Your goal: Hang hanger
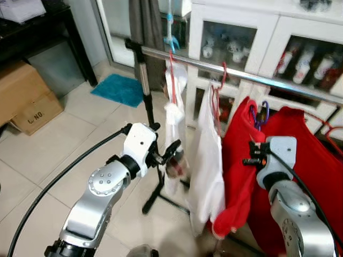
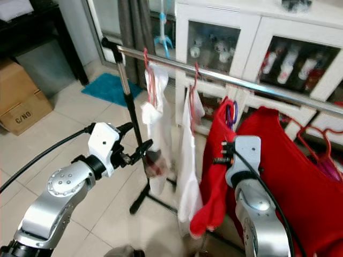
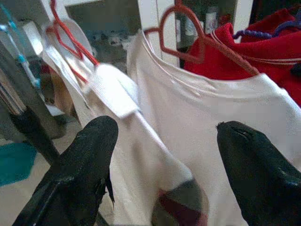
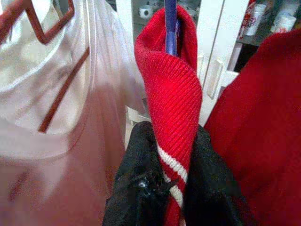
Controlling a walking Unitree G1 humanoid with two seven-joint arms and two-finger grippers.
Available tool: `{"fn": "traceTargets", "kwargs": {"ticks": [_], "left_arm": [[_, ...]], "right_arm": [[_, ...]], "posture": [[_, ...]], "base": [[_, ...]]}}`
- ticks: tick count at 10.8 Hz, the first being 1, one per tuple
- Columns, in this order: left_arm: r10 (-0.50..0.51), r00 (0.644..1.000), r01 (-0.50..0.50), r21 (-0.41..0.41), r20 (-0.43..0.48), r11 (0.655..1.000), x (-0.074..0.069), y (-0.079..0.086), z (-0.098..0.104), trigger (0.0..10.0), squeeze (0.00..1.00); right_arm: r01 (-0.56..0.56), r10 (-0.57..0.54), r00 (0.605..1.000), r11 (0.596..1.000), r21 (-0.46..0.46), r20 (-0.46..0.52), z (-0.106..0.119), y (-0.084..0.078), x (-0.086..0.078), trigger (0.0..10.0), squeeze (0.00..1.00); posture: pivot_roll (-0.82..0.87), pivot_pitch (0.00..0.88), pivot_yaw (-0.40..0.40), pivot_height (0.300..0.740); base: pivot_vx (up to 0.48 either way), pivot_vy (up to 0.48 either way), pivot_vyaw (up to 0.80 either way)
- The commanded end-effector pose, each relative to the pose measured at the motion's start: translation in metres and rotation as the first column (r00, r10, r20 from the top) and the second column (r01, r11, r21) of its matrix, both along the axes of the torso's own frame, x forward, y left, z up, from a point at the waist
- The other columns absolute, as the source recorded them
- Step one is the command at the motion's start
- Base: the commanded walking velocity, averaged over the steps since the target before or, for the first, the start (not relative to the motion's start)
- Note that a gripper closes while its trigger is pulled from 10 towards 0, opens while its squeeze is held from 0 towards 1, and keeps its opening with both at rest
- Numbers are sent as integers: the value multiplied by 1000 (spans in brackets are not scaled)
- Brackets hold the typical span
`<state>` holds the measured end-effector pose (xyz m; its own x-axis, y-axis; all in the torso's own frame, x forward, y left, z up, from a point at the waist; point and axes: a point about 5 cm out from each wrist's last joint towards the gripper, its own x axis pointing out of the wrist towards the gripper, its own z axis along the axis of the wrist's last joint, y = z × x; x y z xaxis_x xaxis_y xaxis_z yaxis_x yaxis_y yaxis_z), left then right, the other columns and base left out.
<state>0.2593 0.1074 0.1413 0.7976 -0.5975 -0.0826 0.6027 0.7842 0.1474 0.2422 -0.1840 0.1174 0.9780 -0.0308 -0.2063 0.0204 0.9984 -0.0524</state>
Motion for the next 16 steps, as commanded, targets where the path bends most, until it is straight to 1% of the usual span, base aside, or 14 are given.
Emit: {"fn": "traceTargets", "kwargs": {"ticks": [1,12,13,14,16], "left_arm": [[20,1000,-20,6,-4,1000,0,5,-3,10000,0],[5,1000,-5,9,-1,1000,3,4,-3,10000,0],[5,1000,-5,9,-3,1000,2,4,-4,10000,0],[4,1000,-4,9,-6,1000,2,3,-5,10000,0],[6,1000,-6,7,-4,1000,2,1,-5,10000,0]], "right_arm": [[-9,9,999,1000,-7,39,5,2,2,0,0],[-22,23,999,1000,-7,31,0,7,2,0,0],[-36,37,999,999,-10,37,0,8,2,157,0],[-79,80,996,997,-26,35,0,13,1,10000,0],[-96,96,995,995,-26,20,-2,16,2,10000,0]], "posture": [[88,31,34,740],[86,14,40,740],[87,15,38,740],[87,16,37,740],[90,19,33,740]], "base": [[-281,0,0],[-267,0,0],[0,0,0],[0,0,0],[0,0,0]]}}
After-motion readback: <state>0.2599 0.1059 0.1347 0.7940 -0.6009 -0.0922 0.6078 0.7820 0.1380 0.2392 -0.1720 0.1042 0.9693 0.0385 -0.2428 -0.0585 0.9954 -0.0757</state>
